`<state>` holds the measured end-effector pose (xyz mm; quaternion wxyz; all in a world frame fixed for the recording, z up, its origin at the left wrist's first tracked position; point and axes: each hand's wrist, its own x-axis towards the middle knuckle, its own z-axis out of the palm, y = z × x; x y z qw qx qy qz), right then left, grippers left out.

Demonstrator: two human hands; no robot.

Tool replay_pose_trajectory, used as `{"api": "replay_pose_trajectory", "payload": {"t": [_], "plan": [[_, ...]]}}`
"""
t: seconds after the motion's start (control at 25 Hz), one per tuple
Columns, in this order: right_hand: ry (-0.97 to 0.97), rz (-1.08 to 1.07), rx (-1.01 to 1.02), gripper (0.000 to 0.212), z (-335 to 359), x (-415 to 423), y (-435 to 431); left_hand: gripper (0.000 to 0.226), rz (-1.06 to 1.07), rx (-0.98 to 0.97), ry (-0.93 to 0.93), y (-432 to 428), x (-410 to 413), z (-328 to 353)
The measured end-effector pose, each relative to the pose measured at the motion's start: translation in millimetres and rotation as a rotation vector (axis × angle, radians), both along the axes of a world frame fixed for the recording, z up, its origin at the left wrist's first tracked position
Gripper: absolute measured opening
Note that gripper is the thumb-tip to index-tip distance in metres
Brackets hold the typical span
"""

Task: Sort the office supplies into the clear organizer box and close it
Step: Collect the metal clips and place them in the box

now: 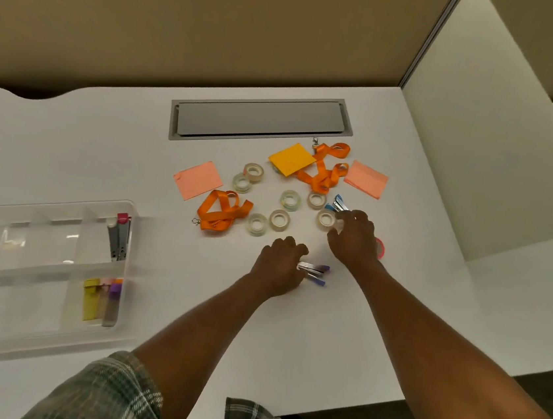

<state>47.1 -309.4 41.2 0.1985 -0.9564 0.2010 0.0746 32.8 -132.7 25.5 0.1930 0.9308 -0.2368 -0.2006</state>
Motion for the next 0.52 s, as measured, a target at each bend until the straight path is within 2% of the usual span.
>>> {"api": "replay_pose_trajectory", "payload": {"t": [0.16, 0.28, 0.52], "plan": [[0.122, 0.143, 0.009, 0.049, -13.2, 12.9, -27.2, 0.033, -0.143, 0.156, -0.116, -12.3, -3.5, -10.1], [0.127, 0.211, 0.019, 0.05, -18.5, 19.5, -32.6, 0.027, -0.193, 0.219, -0.189, -16.3, -5.6, -14.4], [0.018, 0.13, 0.034, 0.036, -21.1, 21.9, -36.8, 0.017, -0.102, 0.189, -0.204, -18.2, -5.7, -15.2]]}}
